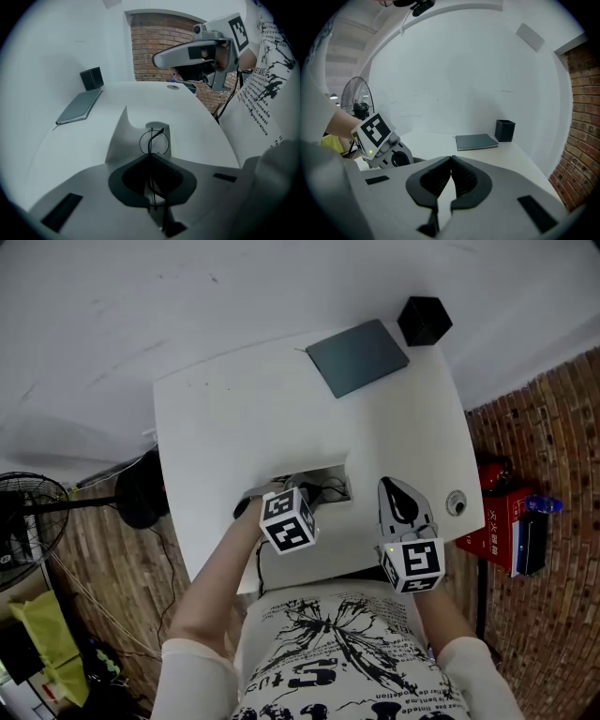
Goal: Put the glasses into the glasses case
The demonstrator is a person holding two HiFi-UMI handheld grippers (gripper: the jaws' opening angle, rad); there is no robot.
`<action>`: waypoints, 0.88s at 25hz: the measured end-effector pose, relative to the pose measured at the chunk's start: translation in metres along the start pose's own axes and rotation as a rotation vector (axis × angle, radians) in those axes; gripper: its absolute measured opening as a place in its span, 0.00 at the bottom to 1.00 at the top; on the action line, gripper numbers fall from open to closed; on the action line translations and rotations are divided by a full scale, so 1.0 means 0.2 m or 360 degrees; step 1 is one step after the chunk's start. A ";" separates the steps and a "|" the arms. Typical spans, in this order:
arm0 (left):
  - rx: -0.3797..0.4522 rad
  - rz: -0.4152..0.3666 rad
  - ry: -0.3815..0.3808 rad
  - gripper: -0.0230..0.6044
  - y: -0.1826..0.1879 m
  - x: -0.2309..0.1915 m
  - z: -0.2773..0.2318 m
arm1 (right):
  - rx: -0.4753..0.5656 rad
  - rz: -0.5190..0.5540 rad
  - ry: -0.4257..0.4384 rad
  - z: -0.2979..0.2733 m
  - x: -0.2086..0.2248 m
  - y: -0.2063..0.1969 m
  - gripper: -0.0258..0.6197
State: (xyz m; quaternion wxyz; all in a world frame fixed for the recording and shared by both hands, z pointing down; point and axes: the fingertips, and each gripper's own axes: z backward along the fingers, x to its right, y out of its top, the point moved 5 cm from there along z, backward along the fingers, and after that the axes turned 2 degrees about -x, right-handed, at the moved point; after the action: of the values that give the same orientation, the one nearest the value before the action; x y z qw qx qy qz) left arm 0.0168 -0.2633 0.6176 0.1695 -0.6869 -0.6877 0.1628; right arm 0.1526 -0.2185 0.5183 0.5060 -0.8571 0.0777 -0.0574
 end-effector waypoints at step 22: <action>0.0481 0.0239 0.0418 0.20 0.04 -0.04 0.48 | 0.0086 0.0186 0.0098 0.04 -0.11 0.21 0.06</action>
State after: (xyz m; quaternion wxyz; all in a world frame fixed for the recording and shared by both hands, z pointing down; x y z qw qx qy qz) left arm -0.0192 -0.2703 0.5279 0.3462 -0.7183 -0.5744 0.1851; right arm 0.1294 -0.2277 0.4777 0.5288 -0.8349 0.1417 -0.0562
